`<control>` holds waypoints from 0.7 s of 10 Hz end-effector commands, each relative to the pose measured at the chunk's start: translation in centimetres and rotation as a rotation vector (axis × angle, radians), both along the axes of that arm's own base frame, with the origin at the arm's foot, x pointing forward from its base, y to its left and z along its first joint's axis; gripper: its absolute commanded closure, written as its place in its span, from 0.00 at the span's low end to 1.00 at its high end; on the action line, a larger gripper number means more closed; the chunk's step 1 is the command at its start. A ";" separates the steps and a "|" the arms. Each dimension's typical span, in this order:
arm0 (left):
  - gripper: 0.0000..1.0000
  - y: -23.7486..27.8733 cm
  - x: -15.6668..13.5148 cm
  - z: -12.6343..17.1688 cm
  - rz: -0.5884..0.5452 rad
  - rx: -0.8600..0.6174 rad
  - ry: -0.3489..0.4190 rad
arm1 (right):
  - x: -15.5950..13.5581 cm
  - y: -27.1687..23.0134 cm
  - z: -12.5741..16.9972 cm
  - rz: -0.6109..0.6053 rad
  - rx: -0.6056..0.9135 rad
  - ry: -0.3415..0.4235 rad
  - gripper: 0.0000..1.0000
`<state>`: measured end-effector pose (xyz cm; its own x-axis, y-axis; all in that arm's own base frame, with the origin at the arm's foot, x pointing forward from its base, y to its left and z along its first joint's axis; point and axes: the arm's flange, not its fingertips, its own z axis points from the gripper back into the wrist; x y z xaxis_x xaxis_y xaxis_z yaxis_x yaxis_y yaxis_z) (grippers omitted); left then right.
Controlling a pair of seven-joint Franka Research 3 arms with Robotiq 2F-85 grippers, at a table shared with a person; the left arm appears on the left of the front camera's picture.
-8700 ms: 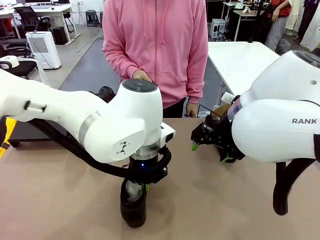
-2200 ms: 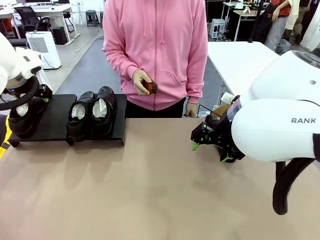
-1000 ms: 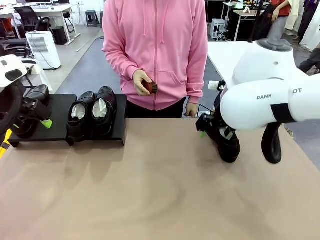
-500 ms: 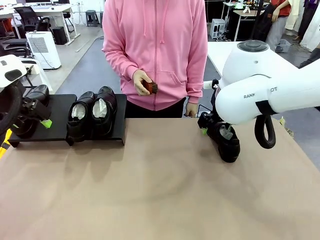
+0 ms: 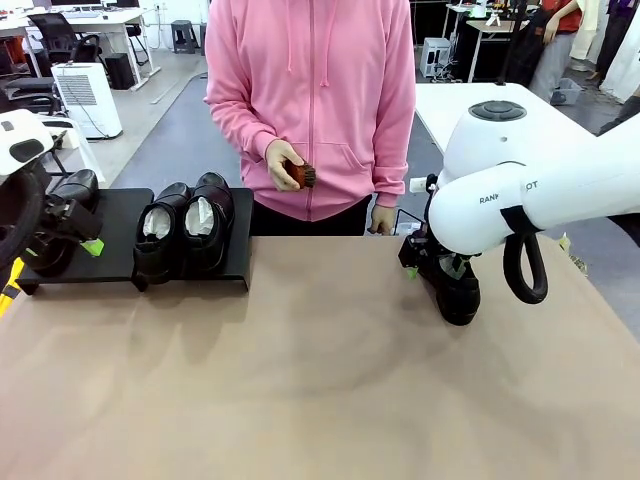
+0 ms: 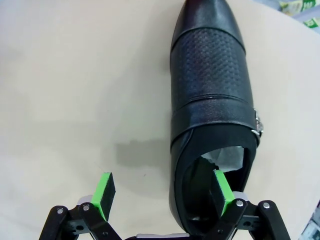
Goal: Organize the shoes by placing them on the stand.
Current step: Pick up one Shoe and place it in the middle of the table.
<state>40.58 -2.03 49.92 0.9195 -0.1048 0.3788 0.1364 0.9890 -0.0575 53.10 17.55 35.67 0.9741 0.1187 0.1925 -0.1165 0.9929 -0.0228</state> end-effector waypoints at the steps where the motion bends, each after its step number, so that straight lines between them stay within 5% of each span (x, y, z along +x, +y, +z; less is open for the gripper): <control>1: 0.00 0.0 0.0 -0.2 0.008 -0.019 -0.010 | 0.8 0.6 -0.4 -0.006 0.018 0.032 0.00; 2: 0.00 0.0 0.0 -0.2 0.008 -0.019 -0.010 | 0.9 0.6 -0.5 0.000 0.017 0.033 0.00; 3: 0.00 0.0 0.0 -0.2 0.008 -0.019 -0.010 | 1.1 0.6 -0.6 0.005 0.013 0.028 0.14; 7: 0.00 0.0 0.0 -0.2 0.008 -0.019 -0.010 | 1.6 0.4 -1.1 -0.002 -0.012 0.070 0.88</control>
<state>40.58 -2.03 49.92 0.9194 -0.1047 0.3791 0.1364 0.9890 -0.0575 53.87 17.79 34.22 0.9837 0.1158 0.1376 -0.1135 0.9932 -0.0249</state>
